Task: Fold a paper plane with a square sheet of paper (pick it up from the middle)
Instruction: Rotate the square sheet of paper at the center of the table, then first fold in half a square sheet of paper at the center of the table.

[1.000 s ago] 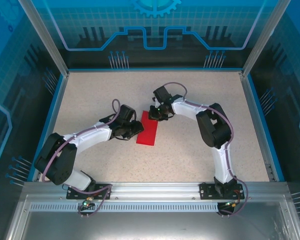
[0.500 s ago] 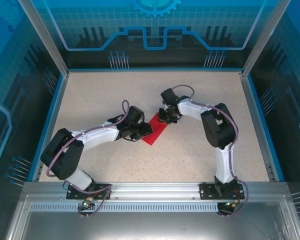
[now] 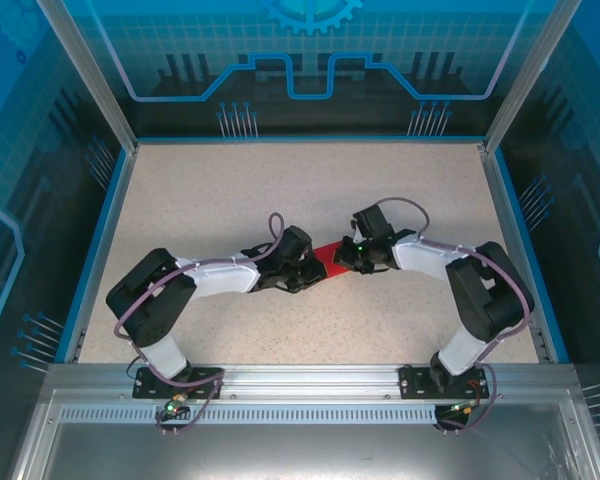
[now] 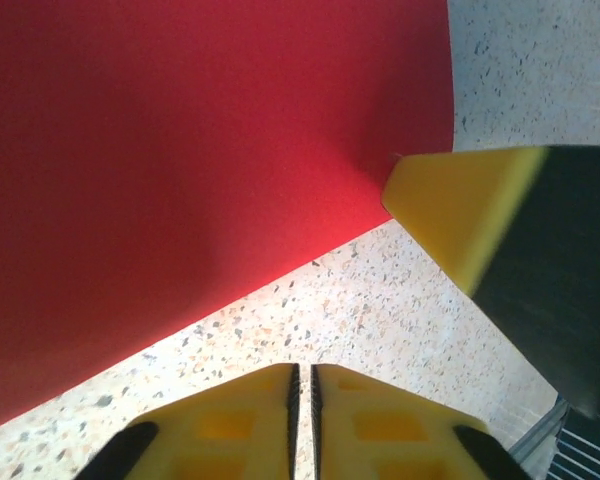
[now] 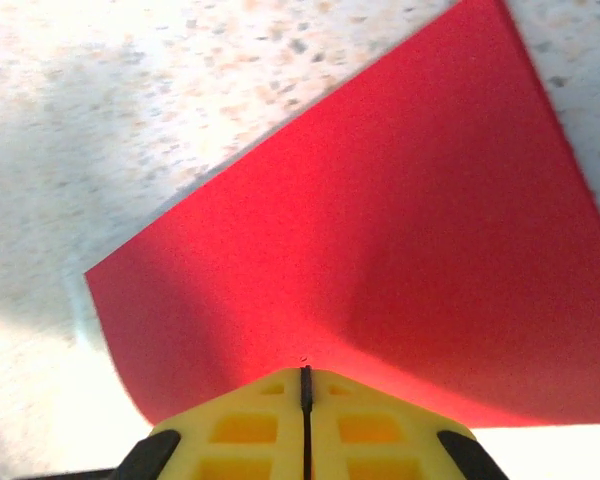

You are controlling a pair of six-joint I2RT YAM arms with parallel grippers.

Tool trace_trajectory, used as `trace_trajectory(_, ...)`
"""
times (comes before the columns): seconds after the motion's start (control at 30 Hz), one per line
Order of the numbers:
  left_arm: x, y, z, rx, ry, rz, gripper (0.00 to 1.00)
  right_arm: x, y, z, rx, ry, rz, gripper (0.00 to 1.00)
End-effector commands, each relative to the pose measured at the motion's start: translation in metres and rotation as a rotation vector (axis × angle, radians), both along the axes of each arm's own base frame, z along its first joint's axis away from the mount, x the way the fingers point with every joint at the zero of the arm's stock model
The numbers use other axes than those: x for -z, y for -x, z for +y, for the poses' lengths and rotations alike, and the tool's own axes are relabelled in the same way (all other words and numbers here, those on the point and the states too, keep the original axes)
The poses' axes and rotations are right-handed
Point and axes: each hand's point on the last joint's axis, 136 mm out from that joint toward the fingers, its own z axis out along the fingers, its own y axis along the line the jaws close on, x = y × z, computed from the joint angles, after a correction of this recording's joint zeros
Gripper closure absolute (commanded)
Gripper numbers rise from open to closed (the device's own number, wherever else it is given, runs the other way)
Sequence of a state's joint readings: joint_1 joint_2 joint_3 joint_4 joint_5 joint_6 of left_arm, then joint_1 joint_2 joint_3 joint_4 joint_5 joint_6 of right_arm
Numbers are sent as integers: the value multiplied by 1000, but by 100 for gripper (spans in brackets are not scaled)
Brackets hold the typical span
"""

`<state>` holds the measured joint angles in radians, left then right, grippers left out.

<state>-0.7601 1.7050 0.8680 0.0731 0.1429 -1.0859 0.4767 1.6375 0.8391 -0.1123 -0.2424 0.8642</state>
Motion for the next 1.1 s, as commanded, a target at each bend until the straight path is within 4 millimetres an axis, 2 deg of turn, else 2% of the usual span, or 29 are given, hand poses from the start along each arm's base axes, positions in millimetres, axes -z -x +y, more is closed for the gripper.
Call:
trace_trajectory(0.0,7,-7,1,-84,19,-19,93,-14,1,12,-46,-122,-59,95)
trace_trajectory(0.1,11,-9,1,-109,18,-33,96,-4,11,11,-47,-137,-32,100)
trace_trajectory(0.23,21,-7,-5,-122,15,-24,99,4,16,12,-54,-154,-17,100)
trace_trajectory(0.7,34,-12,5,-191,-19,-40,100,22,11,19,-67,-165,6,100)
trace_trajectory(0.83,35,-14,2,-190,-1,-48,100,25,13,17,-63,-153,13,100)
trace_trajectory(0.93,28,-17,-5,-179,44,-74,100,30,17,14,-58,-142,27,100)
trace_trajectory(1.07,29,-18,-2,-192,35,-82,100,36,20,12,-56,-131,40,100)
